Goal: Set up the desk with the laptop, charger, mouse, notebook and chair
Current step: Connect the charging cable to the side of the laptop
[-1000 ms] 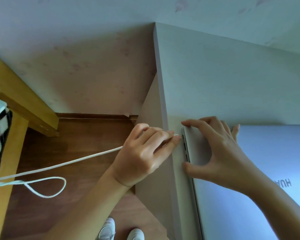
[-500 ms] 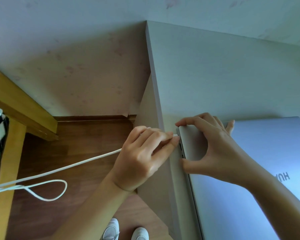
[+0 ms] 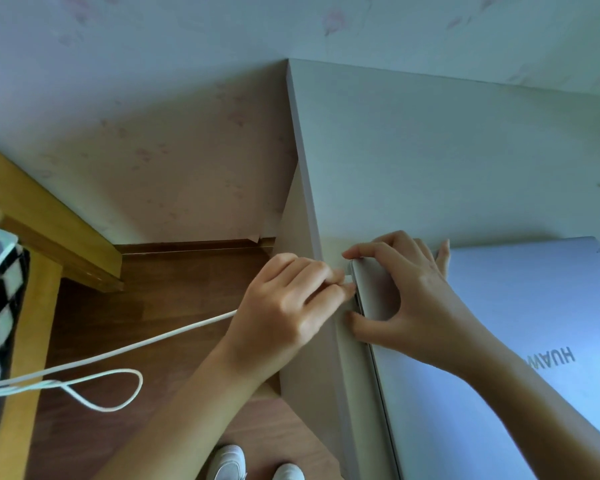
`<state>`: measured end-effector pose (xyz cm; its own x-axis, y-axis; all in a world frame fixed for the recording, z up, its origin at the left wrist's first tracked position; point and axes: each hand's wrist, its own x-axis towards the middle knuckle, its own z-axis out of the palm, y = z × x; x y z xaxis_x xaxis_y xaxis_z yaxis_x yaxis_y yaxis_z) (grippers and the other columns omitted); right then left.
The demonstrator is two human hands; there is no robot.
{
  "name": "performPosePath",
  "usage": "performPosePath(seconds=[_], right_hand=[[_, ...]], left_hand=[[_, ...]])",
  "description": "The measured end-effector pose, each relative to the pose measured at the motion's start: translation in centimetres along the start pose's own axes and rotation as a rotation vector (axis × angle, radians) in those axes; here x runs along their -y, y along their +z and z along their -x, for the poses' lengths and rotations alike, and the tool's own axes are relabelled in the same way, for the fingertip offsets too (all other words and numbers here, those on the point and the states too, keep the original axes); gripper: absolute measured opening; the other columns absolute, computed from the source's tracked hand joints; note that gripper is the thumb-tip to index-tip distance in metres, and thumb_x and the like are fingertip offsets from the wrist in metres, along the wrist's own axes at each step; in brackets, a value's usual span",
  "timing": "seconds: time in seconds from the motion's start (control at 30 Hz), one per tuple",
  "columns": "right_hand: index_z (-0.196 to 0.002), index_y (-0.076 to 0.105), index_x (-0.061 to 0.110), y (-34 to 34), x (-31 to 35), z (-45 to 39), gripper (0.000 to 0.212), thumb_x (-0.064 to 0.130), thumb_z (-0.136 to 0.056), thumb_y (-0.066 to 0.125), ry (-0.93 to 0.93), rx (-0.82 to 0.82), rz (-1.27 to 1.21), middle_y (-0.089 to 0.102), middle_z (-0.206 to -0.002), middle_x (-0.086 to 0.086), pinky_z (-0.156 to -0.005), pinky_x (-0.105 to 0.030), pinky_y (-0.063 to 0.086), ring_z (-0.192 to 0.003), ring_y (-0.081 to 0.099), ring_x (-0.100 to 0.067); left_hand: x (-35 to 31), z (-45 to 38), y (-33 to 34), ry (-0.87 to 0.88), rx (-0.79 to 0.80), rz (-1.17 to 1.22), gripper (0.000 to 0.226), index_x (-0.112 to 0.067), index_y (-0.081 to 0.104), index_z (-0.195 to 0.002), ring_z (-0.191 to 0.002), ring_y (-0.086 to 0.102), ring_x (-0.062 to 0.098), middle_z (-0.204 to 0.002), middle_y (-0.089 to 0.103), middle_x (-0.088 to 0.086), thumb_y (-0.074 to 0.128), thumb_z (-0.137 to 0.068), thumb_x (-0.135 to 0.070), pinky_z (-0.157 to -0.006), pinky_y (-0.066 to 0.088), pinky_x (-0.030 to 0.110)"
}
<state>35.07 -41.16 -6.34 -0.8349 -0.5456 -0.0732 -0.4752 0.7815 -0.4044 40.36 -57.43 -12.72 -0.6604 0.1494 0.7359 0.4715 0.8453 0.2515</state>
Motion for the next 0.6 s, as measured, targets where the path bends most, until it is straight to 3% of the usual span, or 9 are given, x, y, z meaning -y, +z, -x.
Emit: performPosePath(seconds=[0.13, 0.2, 0.3, 0.43, 0.6], right_hand=[[-0.128, 0.051, 0.027, 1.3, -0.1, 1.2, 0.063, 0.060, -0.074, 0.053, -0.034, -0.128, 0.183, 0.051, -0.124, 0.000, -0.108, -0.064, 0.014, -0.118, 0.046, -0.023], [-0.133, 0.047, 0.025, 1.1, -0.8, 2.5, 0.063, 0.060, -0.081, 0.047, -0.005, -0.181, 0.195, 0.049, -0.135, -0.003, -0.110, -0.062, 0.013, -0.129, 0.041, -0.024], [-0.134, 0.049, 0.020, 0.4, -2.9, 4.8, 0.060, 0.056, -0.087, 0.038, 0.059, -0.214, 0.233, 0.046, -0.142, -0.008, -0.109, -0.064, 0.017, -0.135, 0.034, -0.026], [-0.135, 0.048, 0.019, -0.9, -6.3, 8.3, 0.059, 0.054, -0.091, 0.031, 0.179, -0.203, 0.296, 0.042, -0.146, -0.005, -0.109, -0.063, 0.017, -0.138, 0.029, -0.022], [-0.137, 0.044, 0.022, -2.9, -10.7, 12.3, 0.059, 0.056, -0.092, 0.025, 0.356, -0.232, 0.319, 0.039, -0.148, 0.000, -0.114, -0.052, 0.006, -0.139, 0.025, -0.017]], left_hand=[[-0.6, -0.8, -0.2, -0.081, 0.163, -0.088, 0.017, -0.012, 0.070, -0.106, -0.102, 0.066, 0.019, -0.111, 0.069, 0.003, 0.057, -0.095, -0.011, -0.091, 0.043, 0.040], [-1.4, -1.4, -0.2, -0.144, 0.260, -0.078, 0.035, -0.011, 0.059, -0.129, -0.123, 0.055, 0.017, -0.133, 0.059, 0.004, 0.054, -0.097, -0.024, -0.103, 0.036, 0.045], [-2.7, -2.7, 0.0, -0.135, 0.432, -0.074, 0.053, -0.012, 0.045, -0.142, -0.141, 0.035, 0.017, -0.152, 0.039, 0.004, 0.041, -0.099, -0.042, -0.112, 0.023, 0.052], [-5.9, -4.1, 1.8, -0.067, 0.616, -0.083, 0.062, -0.013, 0.044, -0.144, -0.143, 0.029, 0.018, -0.153, 0.038, 0.003, 0.036, -0.095, -0.051, -0.113, 0.015, 0.054], [-11.3, -6.2, 5.7, -0.041, 0.744, -0.048, 0.066, -0.014, 0.056, -0.134, -0.133, 0.046, 0.023, -0.144, 0.050, 0.007, 0.033, -0.089, -0.056, -0.108, 0.031, 0.053]])
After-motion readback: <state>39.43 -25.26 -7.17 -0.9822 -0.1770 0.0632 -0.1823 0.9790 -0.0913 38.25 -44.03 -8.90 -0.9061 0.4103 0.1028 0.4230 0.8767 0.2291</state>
